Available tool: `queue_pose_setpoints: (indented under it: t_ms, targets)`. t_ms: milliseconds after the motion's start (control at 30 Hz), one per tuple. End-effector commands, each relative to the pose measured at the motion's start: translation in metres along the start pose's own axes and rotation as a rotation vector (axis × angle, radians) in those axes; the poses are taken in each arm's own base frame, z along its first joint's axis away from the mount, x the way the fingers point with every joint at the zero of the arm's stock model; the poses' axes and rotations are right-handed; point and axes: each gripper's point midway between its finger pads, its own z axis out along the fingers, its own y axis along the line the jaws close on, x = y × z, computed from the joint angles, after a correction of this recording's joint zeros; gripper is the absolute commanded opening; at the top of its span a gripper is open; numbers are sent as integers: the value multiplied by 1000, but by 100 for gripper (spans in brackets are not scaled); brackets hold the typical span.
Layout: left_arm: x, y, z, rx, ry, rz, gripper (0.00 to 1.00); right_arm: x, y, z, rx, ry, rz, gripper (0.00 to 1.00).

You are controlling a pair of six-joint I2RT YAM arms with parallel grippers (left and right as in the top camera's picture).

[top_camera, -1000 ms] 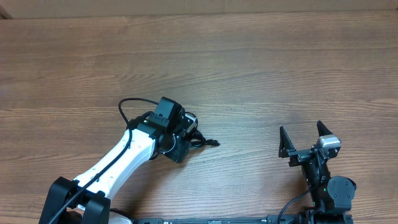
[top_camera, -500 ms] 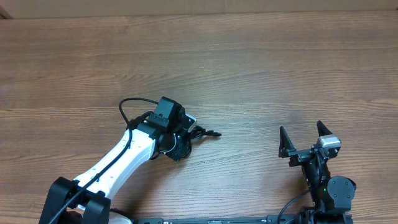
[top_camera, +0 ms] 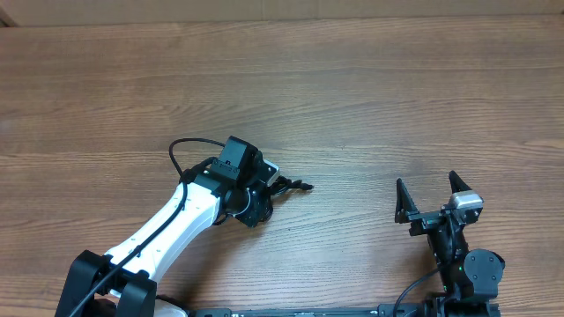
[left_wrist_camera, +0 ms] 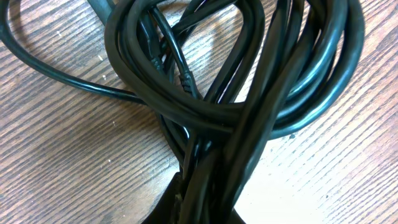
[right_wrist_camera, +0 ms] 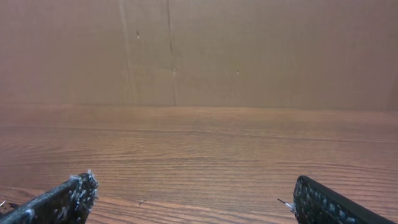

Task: Untangle cables
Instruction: 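Lower the left gripper and grasp the black cable bundle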

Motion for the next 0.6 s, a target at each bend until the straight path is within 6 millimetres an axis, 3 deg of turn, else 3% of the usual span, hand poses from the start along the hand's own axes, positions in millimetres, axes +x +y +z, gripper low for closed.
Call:
queue_pose_setpoints:
  t_ms: [0,567]
  targets:
    - [1,-7,2,30,-1,7,4,2,0,0,3,-1,7,100]
    - [1,-11,1,53,0,-5,4,2,0,0,3,-1,7,100]
